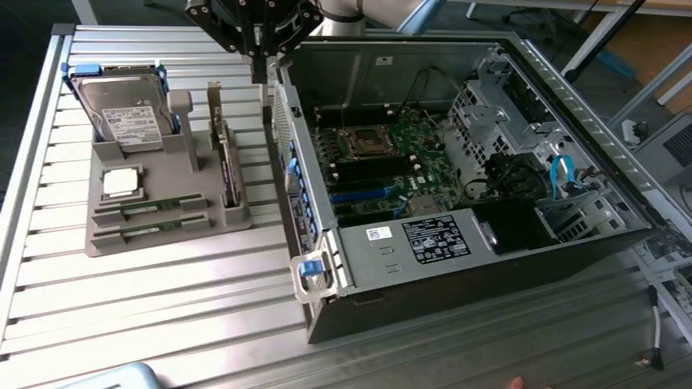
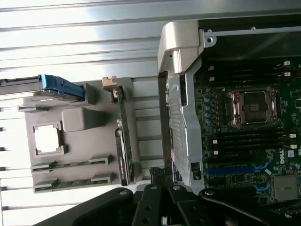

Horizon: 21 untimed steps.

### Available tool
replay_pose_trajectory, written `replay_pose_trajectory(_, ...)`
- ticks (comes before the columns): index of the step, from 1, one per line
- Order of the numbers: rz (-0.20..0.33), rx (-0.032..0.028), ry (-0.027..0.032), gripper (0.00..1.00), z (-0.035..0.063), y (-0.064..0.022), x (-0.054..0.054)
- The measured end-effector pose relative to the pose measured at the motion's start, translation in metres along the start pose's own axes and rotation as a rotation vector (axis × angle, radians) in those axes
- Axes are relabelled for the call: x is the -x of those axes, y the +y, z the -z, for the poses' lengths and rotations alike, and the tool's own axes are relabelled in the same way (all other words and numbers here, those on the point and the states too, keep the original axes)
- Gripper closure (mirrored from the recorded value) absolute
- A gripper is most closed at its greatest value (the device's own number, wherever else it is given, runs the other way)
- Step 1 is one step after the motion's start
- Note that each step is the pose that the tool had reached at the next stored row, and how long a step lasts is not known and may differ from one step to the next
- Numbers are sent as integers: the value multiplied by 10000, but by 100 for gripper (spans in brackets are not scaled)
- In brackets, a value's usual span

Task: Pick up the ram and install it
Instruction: 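Reach for the ram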

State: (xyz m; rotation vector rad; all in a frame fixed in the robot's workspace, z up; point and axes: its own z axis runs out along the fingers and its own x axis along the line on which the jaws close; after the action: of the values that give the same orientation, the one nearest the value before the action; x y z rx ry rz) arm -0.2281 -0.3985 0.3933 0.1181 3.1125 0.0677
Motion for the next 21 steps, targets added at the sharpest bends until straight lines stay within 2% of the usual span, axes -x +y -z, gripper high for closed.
replay_pose_trajectory(8, -1, 0, 0, 90, 6, -13, -211)
replay_pose_trajectory(10, -2, -1, 1, 90, 9, -19, -307)
replay_pose_trajectory(21, -8, -1, 0, 90, 16, -35, -570)
